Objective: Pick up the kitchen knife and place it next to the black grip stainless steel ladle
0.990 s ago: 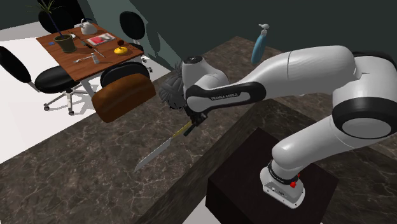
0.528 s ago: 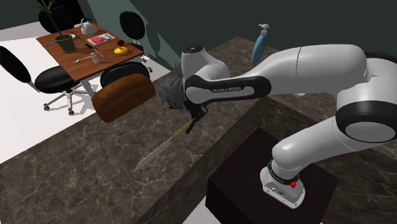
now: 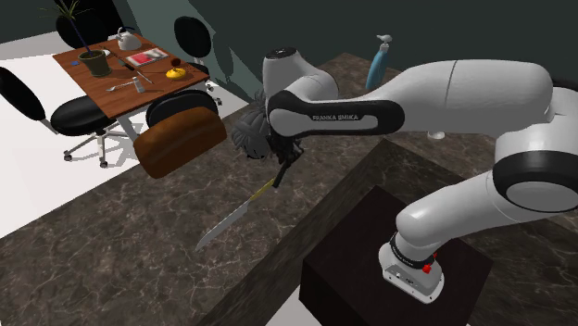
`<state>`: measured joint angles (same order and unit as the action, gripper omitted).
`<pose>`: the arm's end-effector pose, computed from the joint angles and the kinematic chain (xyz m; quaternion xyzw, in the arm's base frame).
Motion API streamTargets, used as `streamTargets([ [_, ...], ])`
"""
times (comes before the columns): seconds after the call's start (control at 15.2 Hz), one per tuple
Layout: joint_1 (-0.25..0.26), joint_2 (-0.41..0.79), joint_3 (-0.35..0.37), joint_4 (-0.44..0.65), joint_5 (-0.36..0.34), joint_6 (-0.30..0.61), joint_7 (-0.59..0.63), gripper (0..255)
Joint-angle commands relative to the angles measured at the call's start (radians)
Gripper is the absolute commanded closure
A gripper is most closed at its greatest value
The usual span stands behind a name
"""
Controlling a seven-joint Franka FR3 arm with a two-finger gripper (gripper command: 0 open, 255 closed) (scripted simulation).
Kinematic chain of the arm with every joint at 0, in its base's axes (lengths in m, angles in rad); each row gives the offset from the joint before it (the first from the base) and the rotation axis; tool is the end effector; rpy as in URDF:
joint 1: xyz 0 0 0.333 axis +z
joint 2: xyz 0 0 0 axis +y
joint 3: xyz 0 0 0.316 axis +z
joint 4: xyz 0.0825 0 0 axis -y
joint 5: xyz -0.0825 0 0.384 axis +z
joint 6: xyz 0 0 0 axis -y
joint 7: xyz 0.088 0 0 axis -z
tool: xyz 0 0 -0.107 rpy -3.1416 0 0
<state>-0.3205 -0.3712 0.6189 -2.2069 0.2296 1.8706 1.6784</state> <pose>0.4286 0.1717 0.4980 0.7362 -0.6766 -0.0087 0.0070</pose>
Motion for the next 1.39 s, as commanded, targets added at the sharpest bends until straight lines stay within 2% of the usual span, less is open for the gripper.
streamTargets([
  [0.0,-0.001,-0.003,-0.004,0.023,-0.001,-0.026,0.001,255],
  [0.26,0.014,-0.144,-0.096,-0.101,0.032,-0.051,-0.105,255],
  [0.59,0.024,-0.301,-0.21,-0.233,0.028,-0.091,-0.222,255],
  [0.92,0.013,-0.441,-0.324,-0.341,-0.015,-0.14,-0.333,255],
  [1.32,-0.028,-0.583,-0.467,-0.435,-0.11,-0.201,-0.467,255],
])
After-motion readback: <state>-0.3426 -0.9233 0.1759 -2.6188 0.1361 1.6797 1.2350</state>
